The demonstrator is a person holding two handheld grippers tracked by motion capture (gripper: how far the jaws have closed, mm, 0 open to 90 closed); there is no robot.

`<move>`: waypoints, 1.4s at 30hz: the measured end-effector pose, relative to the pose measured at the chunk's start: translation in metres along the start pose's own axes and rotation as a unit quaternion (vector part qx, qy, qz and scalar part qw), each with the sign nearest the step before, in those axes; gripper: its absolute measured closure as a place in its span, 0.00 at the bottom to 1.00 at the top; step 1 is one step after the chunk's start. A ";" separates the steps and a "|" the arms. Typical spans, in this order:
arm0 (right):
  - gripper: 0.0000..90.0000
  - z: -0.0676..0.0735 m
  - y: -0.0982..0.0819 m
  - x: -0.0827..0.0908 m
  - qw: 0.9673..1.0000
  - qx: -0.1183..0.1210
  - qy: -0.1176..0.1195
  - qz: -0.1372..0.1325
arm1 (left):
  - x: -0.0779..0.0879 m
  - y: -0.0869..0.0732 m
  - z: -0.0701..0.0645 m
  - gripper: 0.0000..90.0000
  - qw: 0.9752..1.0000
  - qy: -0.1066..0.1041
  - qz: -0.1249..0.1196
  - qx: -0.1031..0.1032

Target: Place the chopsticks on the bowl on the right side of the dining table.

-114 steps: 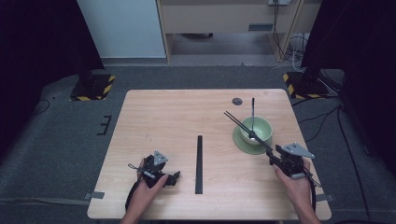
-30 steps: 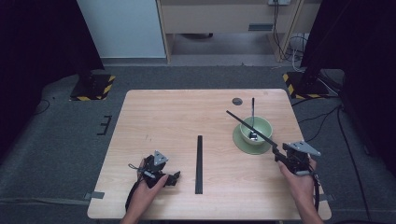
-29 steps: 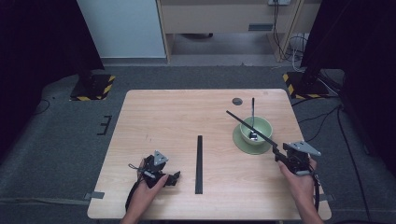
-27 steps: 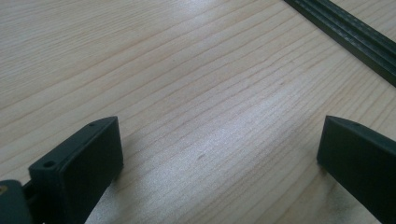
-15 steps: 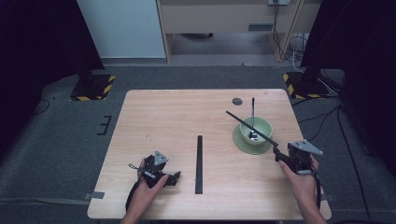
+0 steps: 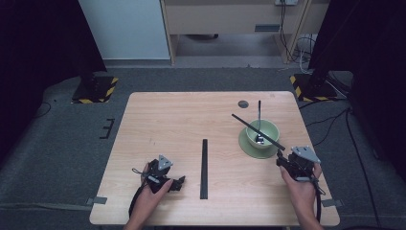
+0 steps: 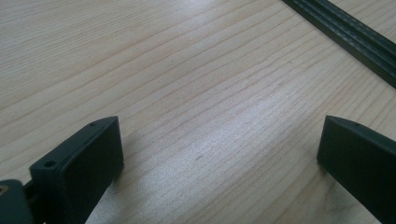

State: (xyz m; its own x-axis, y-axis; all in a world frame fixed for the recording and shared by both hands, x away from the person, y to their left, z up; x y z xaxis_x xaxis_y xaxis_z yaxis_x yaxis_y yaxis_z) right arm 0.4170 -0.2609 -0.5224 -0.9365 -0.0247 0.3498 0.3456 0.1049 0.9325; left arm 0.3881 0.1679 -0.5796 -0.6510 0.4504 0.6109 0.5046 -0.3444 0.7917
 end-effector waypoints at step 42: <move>0.33 -0.033 0.006 -0.031 0.999 -0.027 -0.029 0.005 | 0.000 0.000 -0.002 0.00 1.000 -0.002 0.000 -0.001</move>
State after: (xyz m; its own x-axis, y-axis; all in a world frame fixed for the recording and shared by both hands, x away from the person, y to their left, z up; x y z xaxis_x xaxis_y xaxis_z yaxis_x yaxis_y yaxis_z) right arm 0.4497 -0.2921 -0.5245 -0.9340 0.0344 0.3555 0.3569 0.0502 0.9328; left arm 0.3876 0.1665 -0.5797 -0.6487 0.4534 0.6112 0.5042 -0.3455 0.7915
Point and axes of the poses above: each handheld gripper's, and its own axes: x roughly backward along the jaws, y roughly out of its top, z roughly to its left, the point moved 6 cm from there along -x, roughly forward along the jaws, and after that the axes turned 8 degrees about -z, right-handed, at the moved point
